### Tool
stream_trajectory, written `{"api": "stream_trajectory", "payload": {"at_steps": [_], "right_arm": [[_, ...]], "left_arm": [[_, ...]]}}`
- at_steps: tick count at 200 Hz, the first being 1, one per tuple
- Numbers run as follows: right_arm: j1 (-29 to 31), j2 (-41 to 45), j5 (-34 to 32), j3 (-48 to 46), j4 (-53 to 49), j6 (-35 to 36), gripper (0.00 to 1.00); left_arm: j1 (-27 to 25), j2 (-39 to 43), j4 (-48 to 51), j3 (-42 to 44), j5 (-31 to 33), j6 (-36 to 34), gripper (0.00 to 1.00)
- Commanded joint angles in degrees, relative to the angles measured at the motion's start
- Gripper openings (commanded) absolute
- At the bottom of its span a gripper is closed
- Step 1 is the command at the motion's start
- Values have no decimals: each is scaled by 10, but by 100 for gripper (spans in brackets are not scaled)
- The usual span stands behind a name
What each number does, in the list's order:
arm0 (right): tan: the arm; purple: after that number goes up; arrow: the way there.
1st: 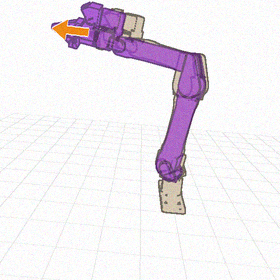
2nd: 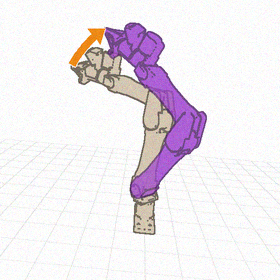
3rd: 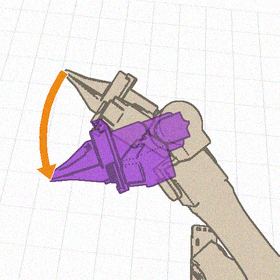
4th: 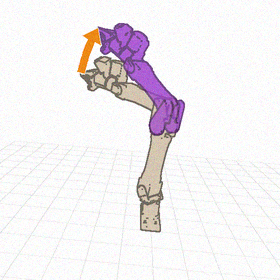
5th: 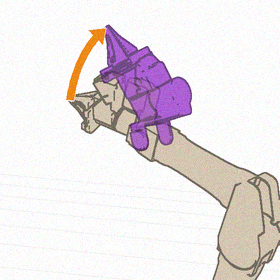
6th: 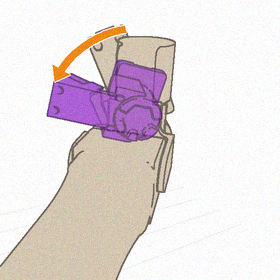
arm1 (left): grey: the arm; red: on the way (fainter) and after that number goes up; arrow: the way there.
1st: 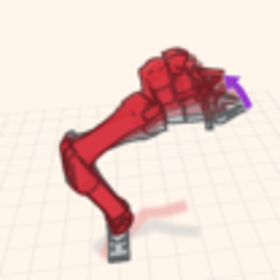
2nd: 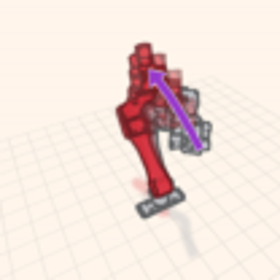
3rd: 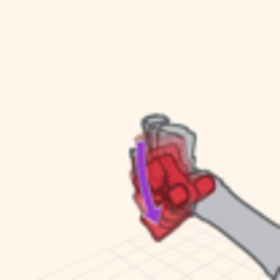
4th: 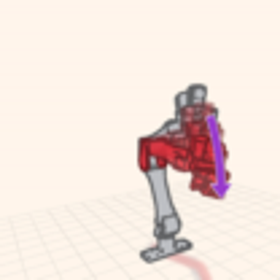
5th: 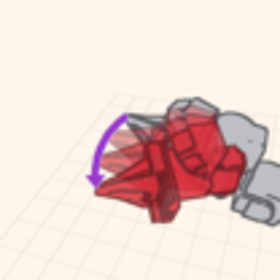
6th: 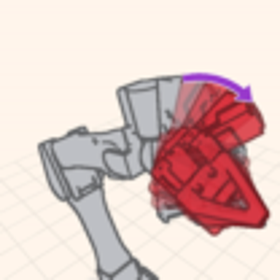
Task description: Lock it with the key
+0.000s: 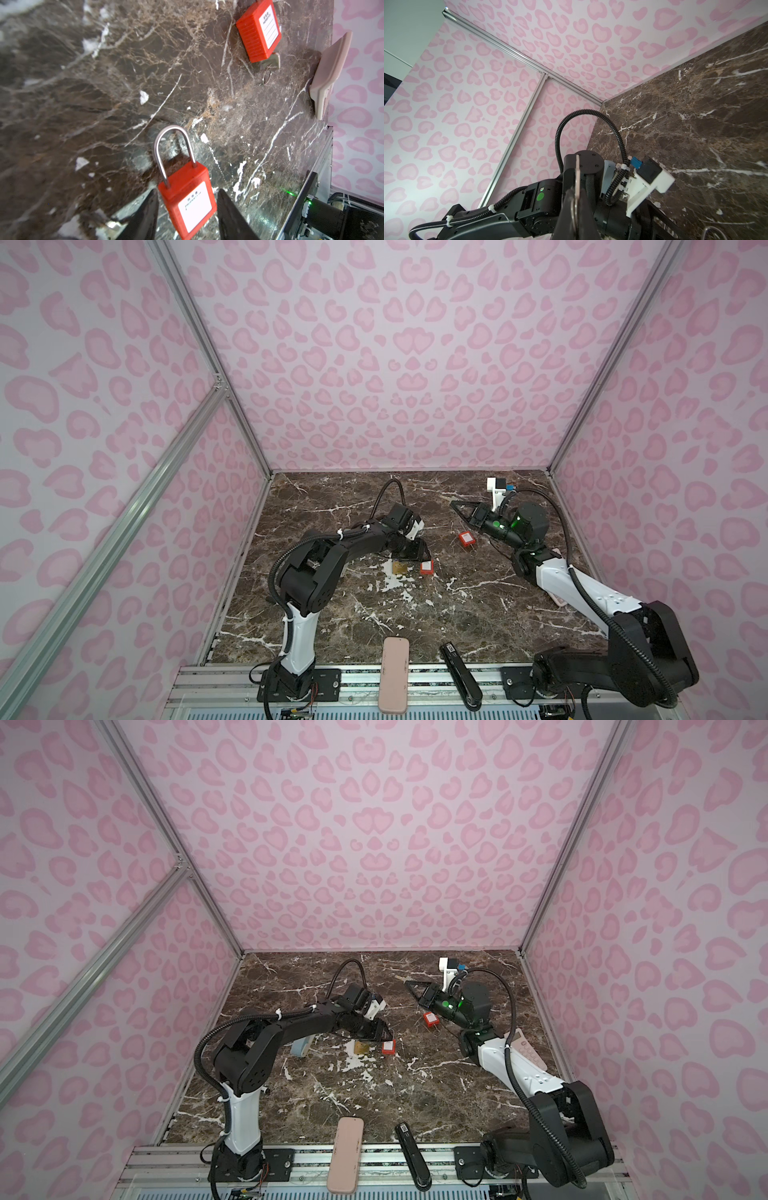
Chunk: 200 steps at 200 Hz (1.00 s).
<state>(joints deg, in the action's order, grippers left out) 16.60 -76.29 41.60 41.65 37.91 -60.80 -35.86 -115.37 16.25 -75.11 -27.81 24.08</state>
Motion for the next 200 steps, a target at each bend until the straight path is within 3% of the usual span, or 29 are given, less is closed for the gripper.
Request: {"api": "stream_trajectory", "payload": {"at_steps": [1, 38, 66, 95, 126, 154, 200], "right_arm": [[0, -4, 2, 1, 16, 6, 0], [-2, 4, -14, -17, -14, 18, 0], [-1, 26, -79, -71, -37, 24, 0], [15, 63, -156, -109, -131, 66, 0], [35, 70, -201, -161, -134, 28, 0], [69, 45, -235, -210, -74, -42, 0], [113, -7, -266, -211, -46, -64, 0]], "left_arm": [[0, 7, 14, -5, 27, 9, 48], [0, 41, 5, 1, 44, 18, 48], [1, 71, 9, -3, 58, 20, 48], [2, 95, 25, -4, 71, 21, 49], [3, 116, 19, 6, 73, 27, 49], [3, 126, 17, 6, 73, 30, 49], [3, 139, 0, 15, 63, 42, 50]]}}
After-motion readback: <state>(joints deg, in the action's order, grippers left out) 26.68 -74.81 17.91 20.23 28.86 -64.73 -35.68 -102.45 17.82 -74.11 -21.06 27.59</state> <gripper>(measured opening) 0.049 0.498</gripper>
